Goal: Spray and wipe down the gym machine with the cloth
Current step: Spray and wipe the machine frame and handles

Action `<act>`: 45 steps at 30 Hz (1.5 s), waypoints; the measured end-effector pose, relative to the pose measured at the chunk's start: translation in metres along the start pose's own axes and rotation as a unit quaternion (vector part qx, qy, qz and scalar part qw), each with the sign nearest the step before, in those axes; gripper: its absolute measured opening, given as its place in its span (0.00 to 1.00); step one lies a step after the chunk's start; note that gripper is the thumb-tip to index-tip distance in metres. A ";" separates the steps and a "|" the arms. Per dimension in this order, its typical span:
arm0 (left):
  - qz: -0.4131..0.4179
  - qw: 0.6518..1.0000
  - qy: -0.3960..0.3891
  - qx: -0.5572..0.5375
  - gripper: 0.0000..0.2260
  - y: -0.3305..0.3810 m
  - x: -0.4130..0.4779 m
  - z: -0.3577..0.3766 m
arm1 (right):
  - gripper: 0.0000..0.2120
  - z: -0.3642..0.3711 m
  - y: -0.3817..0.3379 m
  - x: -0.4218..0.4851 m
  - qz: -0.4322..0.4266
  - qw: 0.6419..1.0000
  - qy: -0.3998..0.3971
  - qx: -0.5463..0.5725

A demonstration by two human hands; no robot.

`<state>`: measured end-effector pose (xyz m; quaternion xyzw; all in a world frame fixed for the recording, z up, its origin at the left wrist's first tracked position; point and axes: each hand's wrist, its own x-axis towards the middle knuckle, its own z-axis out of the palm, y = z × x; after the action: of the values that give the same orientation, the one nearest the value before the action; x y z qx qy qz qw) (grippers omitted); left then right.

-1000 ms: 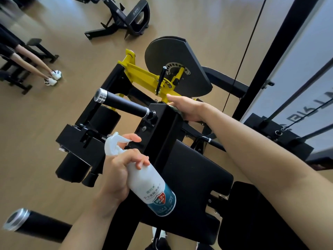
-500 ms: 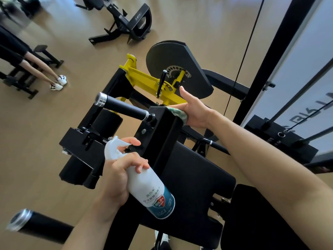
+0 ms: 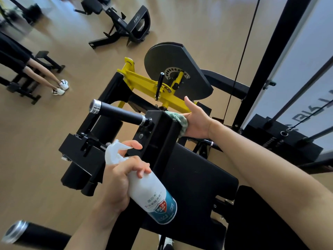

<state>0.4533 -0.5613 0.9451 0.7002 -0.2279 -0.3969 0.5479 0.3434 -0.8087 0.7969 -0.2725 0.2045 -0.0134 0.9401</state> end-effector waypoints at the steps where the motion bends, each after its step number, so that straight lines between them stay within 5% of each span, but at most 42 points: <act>1: 0.000 1.000 0.001 0.002 0.29 0.001 0.001 0.001 | 0.49 0.000 0.001 -0.002 -0.007 1.000 -0.002 -0.004; 6: 0.006 1.000 0.011 0.015 0.21 0.004 -0.001 -0.003 | 0.49 0.016 -0.019 0.017 -0.005 0.997 0.000 -0.072; 12: 0.017 1.000 0.008 0.009 0.26 0.005 -0.003 -0.007 | 0.44 0.031 -0.026 0.044 0.040 0.984 0.104 -0.140; 19: 0.002 1.000 -0.012 -0.002 0.27 0.002 -0.005 -0.001 | 0.39 0.010 0.027 0.012 -0.031 0.991 0.094 0.092; 28: 0.006 1.000 -0.019 0.012 0.26 -0.002 -0.015 -0.008 | 0.29 0.035 0.107 -0.022 -0.121 0.928 0.157 0.316; 34: 0.017 1.000 -0.017 0.012 0.15 0.000 -0.029 -0.016 | 0.17 0.041 0.123 -0.010 -0.182 0.902 0.287 0.265; 39: 0.018 1.000 -0.008 -0.005 0.17 -0.003 -0.046 -0.024 | 0.10 0.053 0.090 -0.007 -0.250 0.875 0.337 0.242; 45: 0.024 1.000 0.012 -0.003 0.24 -0.010 -0.064 -0.032 | 0.23 0.067 0.097 -0.002 -0.253 0.888 0.342 0.177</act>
<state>0.4400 -0.4912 0.9578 0.6976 -0.2369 -0.3763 0.5618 0.3595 -0.6921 0.7984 -0.1226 0.4316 -0.3790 0.8093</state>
